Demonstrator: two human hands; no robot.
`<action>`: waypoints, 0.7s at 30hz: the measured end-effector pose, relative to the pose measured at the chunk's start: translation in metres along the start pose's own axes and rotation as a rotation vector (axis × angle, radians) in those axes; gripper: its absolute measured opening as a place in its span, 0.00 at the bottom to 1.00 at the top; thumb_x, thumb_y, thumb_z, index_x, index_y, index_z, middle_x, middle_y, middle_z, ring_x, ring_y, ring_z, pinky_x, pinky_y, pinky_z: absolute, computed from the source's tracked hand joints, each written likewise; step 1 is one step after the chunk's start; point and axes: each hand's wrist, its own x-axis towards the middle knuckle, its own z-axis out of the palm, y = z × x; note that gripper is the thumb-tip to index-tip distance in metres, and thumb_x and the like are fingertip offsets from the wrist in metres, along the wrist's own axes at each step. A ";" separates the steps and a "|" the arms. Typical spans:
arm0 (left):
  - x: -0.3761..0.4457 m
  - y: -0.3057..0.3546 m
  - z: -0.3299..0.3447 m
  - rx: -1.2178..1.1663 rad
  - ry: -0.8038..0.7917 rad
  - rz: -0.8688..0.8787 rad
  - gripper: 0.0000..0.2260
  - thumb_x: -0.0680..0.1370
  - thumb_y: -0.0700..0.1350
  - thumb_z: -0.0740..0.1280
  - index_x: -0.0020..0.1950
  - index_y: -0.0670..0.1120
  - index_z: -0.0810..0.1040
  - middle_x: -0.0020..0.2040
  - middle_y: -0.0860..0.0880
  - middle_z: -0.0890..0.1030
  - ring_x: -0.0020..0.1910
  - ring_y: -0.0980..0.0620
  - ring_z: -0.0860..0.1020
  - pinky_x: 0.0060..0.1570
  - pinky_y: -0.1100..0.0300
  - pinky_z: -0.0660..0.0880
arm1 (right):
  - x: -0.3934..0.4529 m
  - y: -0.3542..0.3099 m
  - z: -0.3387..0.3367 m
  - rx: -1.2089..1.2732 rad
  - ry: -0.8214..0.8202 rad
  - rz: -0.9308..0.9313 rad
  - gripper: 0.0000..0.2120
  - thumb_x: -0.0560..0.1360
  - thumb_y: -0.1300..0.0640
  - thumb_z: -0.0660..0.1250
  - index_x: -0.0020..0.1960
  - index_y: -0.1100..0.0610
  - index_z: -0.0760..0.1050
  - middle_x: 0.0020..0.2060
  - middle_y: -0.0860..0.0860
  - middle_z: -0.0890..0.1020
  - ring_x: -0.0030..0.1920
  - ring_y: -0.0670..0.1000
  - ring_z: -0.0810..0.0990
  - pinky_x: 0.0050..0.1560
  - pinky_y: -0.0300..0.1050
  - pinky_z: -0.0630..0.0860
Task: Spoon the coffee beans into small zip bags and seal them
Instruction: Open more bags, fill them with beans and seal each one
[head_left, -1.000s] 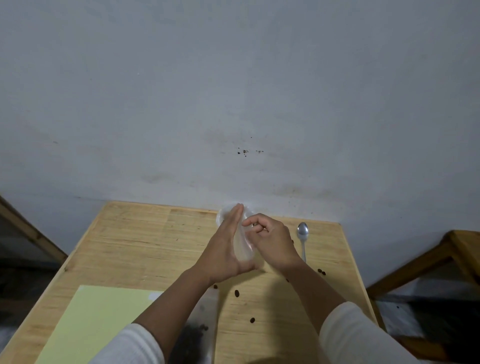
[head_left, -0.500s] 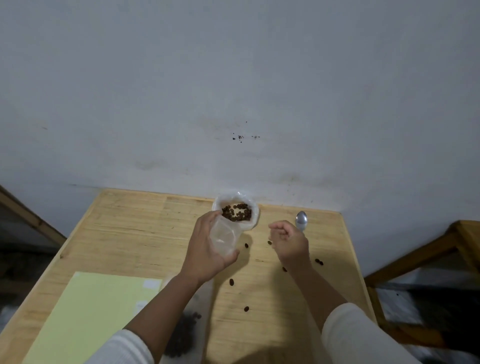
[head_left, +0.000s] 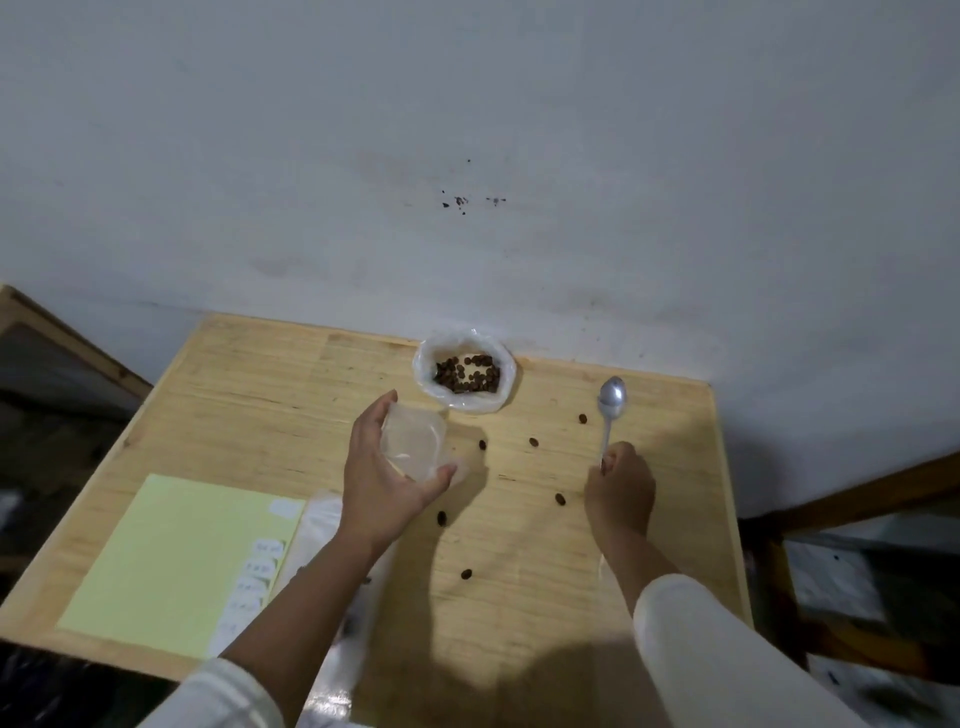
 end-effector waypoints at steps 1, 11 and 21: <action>-0.001 0.000 0.001 0.006 0.008 -0.005 0.43 0.61 0.51 0.79 0.71 0.49 0.62 0.67 0.57 0.65 0.65 0.61 0.64 0.66 0.61 0.64 | 0.001 -0.003 0.001 0.025 -0.001 0.068 0.08 0.72 0.69 0.63 0.50 0.64 0.74 0.46 0.61 0.80 0.49 0.61 0.78 0.42 0.45 0.71; 0.006 -0.004 -0.006 -0.033 0.013 -0.052 0.43 0.62 0.46 0.80 0.72 0.48 0.62 0.67 0.56 0.65 0.65 0.61 0.64 0.66 0.62 0.63 | -0.001 -0.032 0.001 0.258 0.120 0.209 0.06 0.77 0.65 0.59 0.49 0.66 0.73 0.45 0.61 0.80 0.46 0.59 0.78 0.43 0.43 0.69; 0.045 -0.020 -0.023 -0.059 -0.092 -0.043 0.44 0.62 0.47 0.80 0.72 0.47 0.61 0.69 0.51 0.66 0.65 0.59 0.64 0.65 0.63 0.63 | -0.031 -0.117 0.004 0.461 0.092 -0.131 0.07 0.69 0.57 0.61 0.41 0.56 0.77 0.32 0.54 0.82 0.35 0.52 0.79 0.38 0.41 0.75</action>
